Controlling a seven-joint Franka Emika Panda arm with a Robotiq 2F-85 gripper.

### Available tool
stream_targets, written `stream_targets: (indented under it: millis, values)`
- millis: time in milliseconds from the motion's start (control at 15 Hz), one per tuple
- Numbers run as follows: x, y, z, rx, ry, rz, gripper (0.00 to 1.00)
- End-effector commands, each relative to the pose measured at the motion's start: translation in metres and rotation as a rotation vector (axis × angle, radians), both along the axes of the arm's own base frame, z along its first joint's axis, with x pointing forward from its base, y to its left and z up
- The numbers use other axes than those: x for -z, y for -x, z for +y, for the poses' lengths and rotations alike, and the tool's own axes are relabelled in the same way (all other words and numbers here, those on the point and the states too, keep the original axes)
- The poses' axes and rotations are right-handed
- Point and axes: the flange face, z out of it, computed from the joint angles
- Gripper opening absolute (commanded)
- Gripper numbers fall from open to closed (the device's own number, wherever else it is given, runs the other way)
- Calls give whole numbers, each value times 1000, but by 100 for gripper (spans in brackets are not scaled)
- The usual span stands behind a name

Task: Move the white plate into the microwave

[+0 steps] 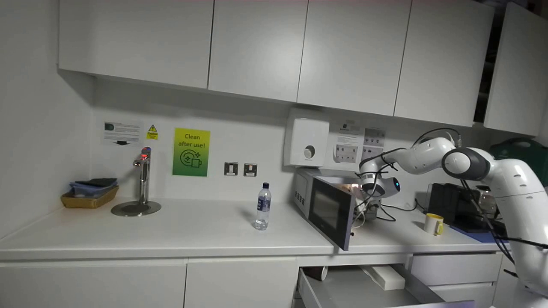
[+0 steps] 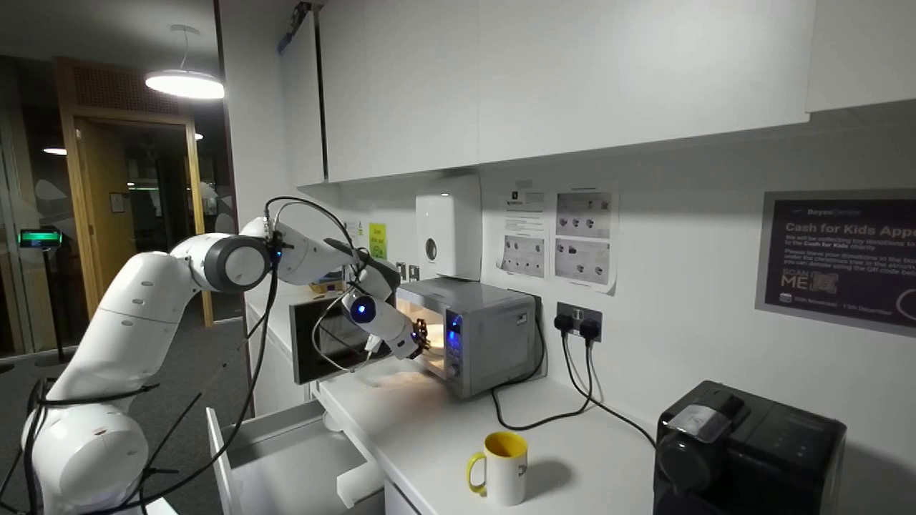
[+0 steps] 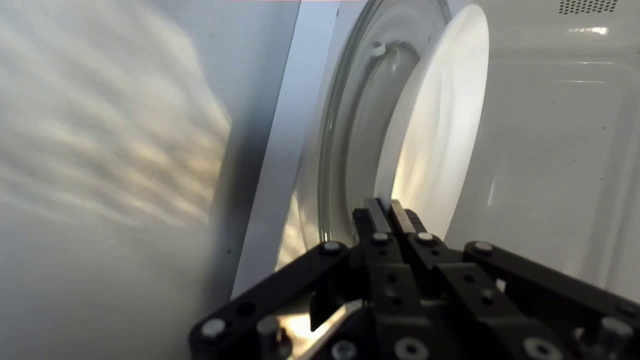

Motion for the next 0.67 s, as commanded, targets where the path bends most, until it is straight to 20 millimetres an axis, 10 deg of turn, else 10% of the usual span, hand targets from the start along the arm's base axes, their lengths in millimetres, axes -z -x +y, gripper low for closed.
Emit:
stream_targets:
  millis: [0,600]
  values:
    - [-11,-13,-1,10,42,-25,1]
    - [-4,-28,4,-4,58,-32,1]
